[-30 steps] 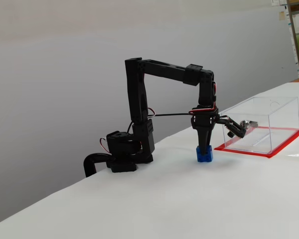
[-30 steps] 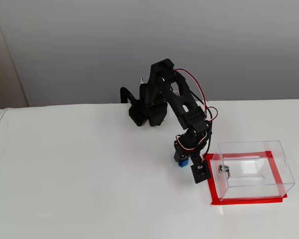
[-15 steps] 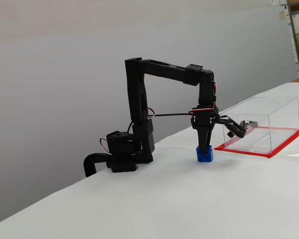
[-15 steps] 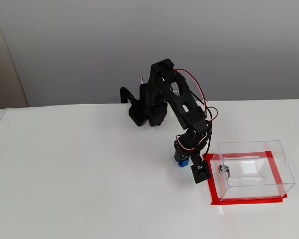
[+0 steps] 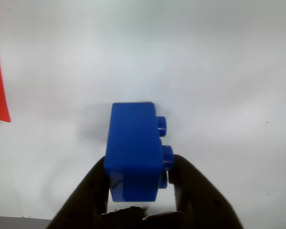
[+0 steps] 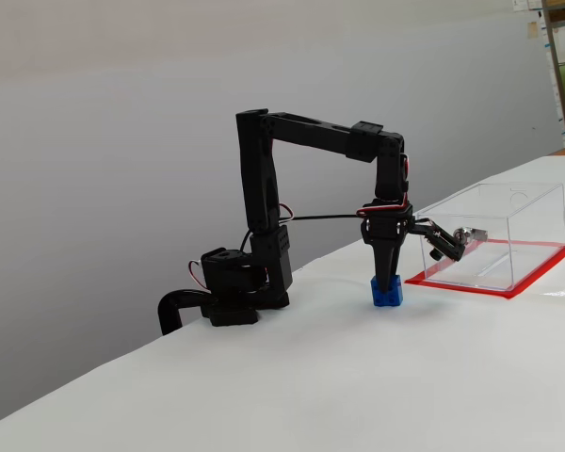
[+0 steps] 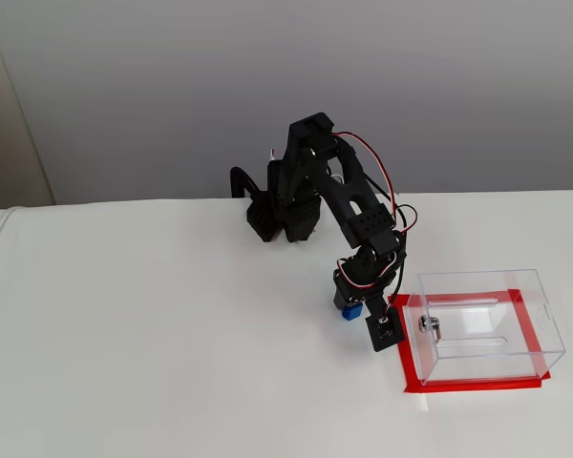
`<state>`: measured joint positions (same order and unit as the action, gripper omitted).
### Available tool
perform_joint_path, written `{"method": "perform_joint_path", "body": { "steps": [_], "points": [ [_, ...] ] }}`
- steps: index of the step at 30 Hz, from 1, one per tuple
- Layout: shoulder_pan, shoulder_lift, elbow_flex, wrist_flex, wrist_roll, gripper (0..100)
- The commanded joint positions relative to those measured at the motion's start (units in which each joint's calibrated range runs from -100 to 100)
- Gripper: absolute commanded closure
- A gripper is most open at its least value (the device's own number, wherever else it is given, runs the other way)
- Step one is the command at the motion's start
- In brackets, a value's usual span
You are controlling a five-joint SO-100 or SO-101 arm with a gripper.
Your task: Pick the blue lego brick and place it into the transparent box
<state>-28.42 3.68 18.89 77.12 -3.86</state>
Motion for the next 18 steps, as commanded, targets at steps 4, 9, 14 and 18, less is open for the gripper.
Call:
{"method": "perform_joint_path", "body": {
  "steps": [4,9,14,18],
  "points": [
    [0.58,-7.45,-3.88,-0.10,-0.16,92],
    [0.73,-14.41,-3.34,-0.97,-0.16,92],
    [1.69,-19.93,-3.16,-0.88,-0.11,92],
    [2.50,-24.26,-3.25,-0.88,0.00,92]
  ]
}}
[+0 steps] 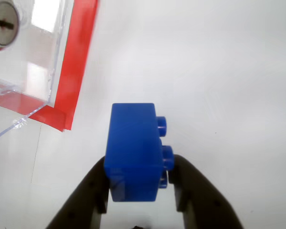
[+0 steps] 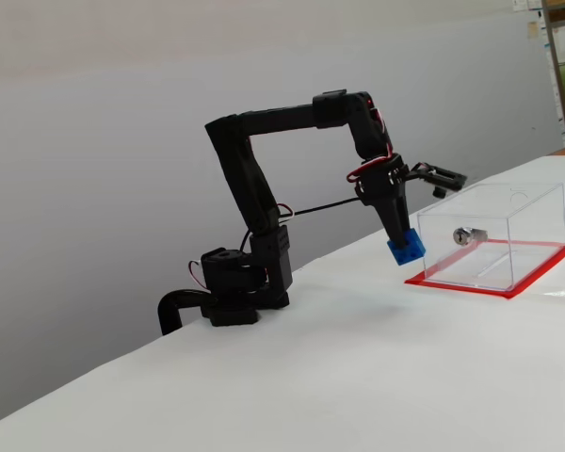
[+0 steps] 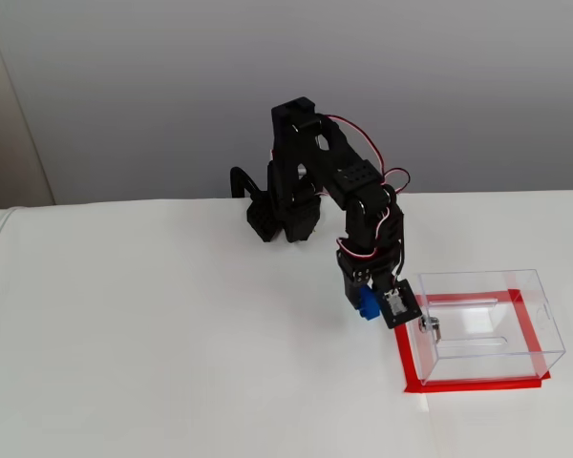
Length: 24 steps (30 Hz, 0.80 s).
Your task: Pick the blue lego brick and place it into the transparent box
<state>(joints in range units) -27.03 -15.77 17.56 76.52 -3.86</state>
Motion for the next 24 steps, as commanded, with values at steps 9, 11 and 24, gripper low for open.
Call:
{"method": "perform_joint_path", "body": {
  "steps": [9,11,24],
  "points": [
    [1.11,-13.46,-2.74,-1.06,0.10,91],
    [1.11,-15.24,-2.74,-1.15,0.05,91],
    [-3.10,-25.00,-4.27,-7.77,0.41,92]
  ]
}}
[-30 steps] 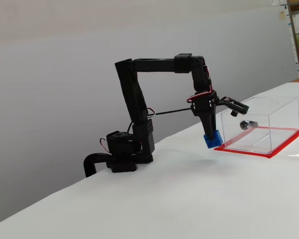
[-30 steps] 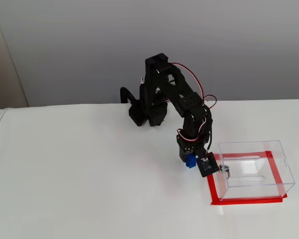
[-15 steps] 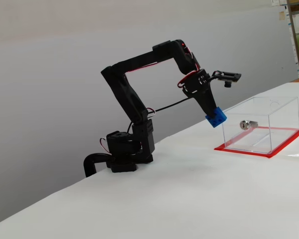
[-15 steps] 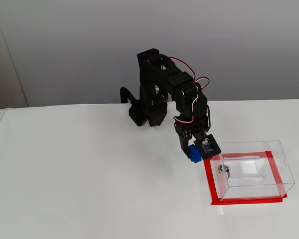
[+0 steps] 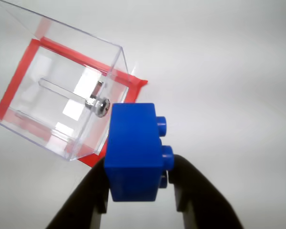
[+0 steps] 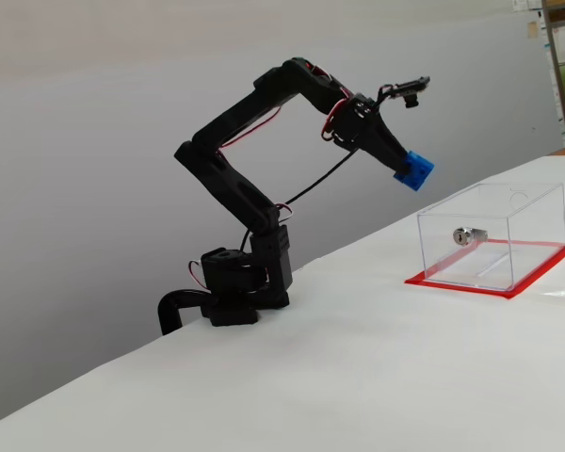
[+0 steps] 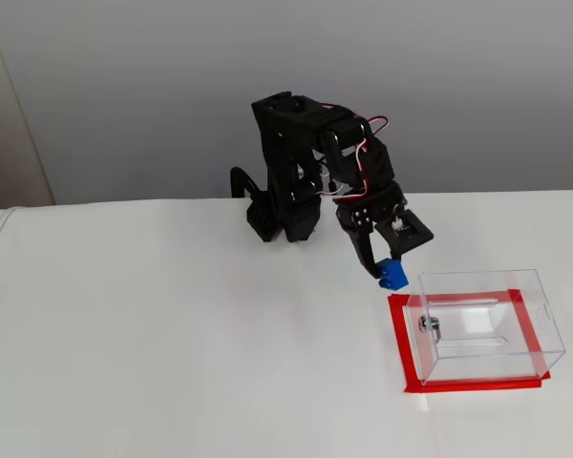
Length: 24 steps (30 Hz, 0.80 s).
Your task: Pick the blue lego brick and place it into the transparent box
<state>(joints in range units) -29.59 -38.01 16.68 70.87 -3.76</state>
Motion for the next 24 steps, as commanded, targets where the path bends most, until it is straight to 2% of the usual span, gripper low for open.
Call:
{"method": "perform_joint_path", "body": {
  "steps": [1,8,12,24],
  "points": [
    [-0.61,-2.84,-3.39,-2.46,0.32,92],
    [-4.60,-2.17,-4.66,-3.94,0.21,92],
    [-8.59,4.28,-9.36,-7.85,0.21,92],
    [-16.28,26.01,-27.71,-7.77,0.16,92]
  ]
}}
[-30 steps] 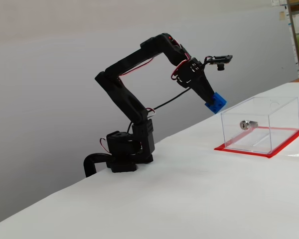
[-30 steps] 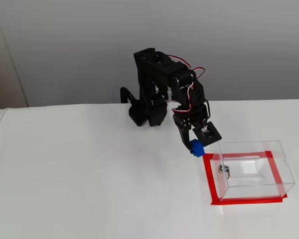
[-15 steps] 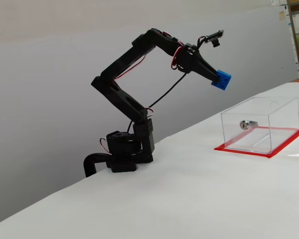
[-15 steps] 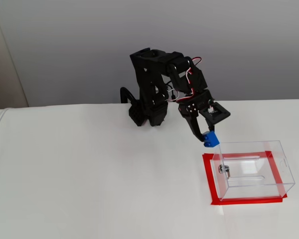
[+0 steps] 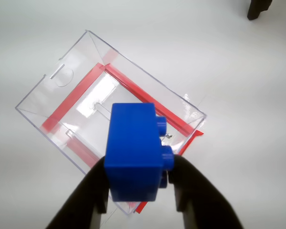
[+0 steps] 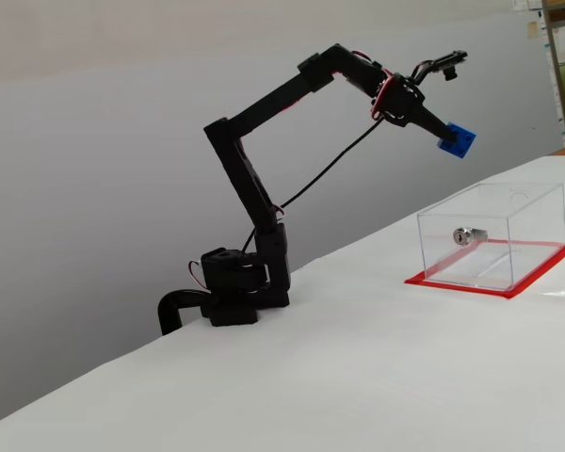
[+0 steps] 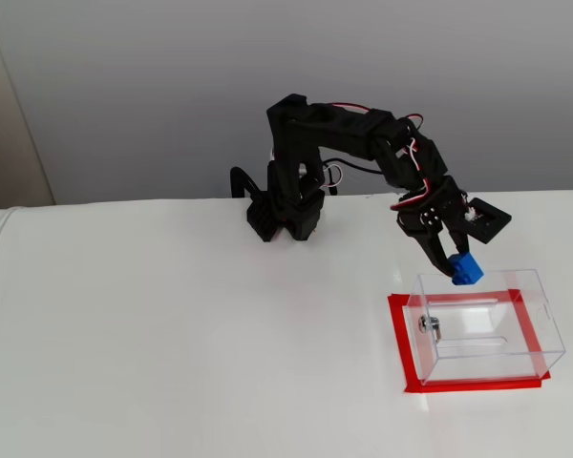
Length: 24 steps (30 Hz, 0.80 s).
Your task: Pick the blue lego brick and place it into the transparent box
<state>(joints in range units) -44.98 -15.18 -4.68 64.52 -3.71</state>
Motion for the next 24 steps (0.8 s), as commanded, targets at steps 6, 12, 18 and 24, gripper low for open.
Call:
{"method": "perform_joint_path", "body": {
  "steps": [6,12,18,24],
  "points": [
    [-3.12,12.17,-11.69,-1.43,-0.15,92],
    [-4.89,19.46,-16.75,-1.43,-0.31,92],
    [-5.26,22.86,-20.10,-1.43,-0.36,92],
    [-5.26,23.28,-20.28,-1.43,-0.36,91]
  ]
}}
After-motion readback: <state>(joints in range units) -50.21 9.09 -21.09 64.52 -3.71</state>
